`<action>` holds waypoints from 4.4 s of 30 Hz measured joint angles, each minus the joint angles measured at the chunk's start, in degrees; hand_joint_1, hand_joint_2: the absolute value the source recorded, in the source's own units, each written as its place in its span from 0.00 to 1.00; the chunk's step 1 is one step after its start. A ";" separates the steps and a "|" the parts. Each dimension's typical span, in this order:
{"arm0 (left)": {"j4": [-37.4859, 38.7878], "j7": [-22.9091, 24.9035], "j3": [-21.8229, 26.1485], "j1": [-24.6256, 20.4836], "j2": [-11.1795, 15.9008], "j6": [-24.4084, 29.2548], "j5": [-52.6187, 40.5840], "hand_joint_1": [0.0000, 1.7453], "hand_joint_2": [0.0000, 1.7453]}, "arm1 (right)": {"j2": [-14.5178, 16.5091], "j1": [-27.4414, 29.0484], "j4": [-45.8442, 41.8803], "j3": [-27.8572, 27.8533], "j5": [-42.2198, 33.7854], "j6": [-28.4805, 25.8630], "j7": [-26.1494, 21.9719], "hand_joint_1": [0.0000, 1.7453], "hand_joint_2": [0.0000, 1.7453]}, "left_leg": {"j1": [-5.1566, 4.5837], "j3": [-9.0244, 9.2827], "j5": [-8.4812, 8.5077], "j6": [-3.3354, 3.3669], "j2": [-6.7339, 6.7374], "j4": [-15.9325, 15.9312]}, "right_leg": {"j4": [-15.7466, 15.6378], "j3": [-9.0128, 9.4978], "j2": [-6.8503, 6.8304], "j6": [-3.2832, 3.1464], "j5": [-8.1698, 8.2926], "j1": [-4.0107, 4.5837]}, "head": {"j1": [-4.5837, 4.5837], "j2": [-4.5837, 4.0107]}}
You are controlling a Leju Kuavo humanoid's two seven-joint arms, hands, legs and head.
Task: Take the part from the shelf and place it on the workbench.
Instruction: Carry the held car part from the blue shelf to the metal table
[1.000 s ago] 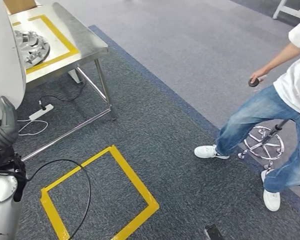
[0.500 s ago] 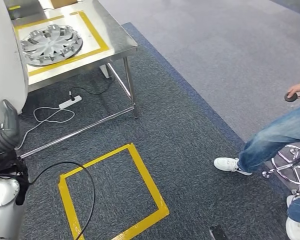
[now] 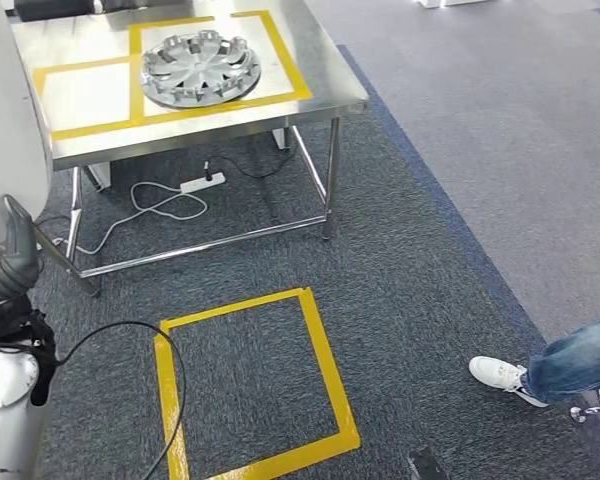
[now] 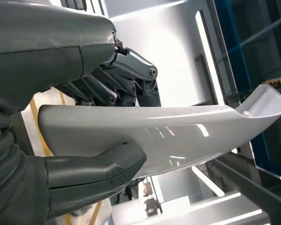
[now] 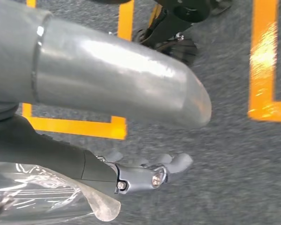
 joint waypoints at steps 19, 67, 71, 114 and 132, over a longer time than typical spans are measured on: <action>0.12 -0.74 -0.31 -0.36 0.00 -0.62 0.32 1.00 1.00 | 0.27 0.36 -0.02 -0.31 -1.05 1.63 0.54 0.00 0.00 | 1.01 -7.84 -6.88 -3.56 -1.12 16.55 | -7.00 0.16 3.63 -2.76 7.04 -0.52 | -0.55 0.01; -0.20 -2.38 -1.63 -1.12 1.16 -8.44 3.87 1.00 1.00 | 0.33 -0.17 0.00 -0.64 -1.02 4.11 -1.08 0.00 0.00 | 0.20 1.55 -1.80 -0.01 -1.01 0.18 | 2.16 -6.29 2.51 -0.70 5.96 0.10 | 0.38 0.01; -0.21 -2.40 -1.66 -1.30 1.20 -8.58 3.88 1.00 1.00 | 0.27 -0.31 0.00 -0.64 -1.02 4.15 -1.17 0.00 0.00 | -0.22 1.61 -2.29 -0.90 -1.07 0.41 | -6.98 -1.51 2.58 -1.40 8.32 0.47 | 0.30 0.01; -0.25 -2.23 -2.26 -1.38 1.56 -9.10 3.39 1.00 1.00 | 0.38 -0.15 0.00 -0.68 -0.80 4.15 -1.15 0.00 0.00 | 0.71 -3.88 -12.02 -3.18 -0.87 16.75 | -7.66 0.79 2.58 -3.06 6.73 0.16 | -0.10 0.01; -0.25 -2.23 -2.43 -1.59 1.54 -9.47 3.84 1.00 1.00 | 0.36 -0.59 0.00 -0.65 -0.74 4.16 -1.15 0.00 0.00 | -0.05 5.72 -5.85 -0.20 -0.97 -0.18 | -5.60 -3.98 2.35 -1.01 9.18 0.77 | -0.01 -0.01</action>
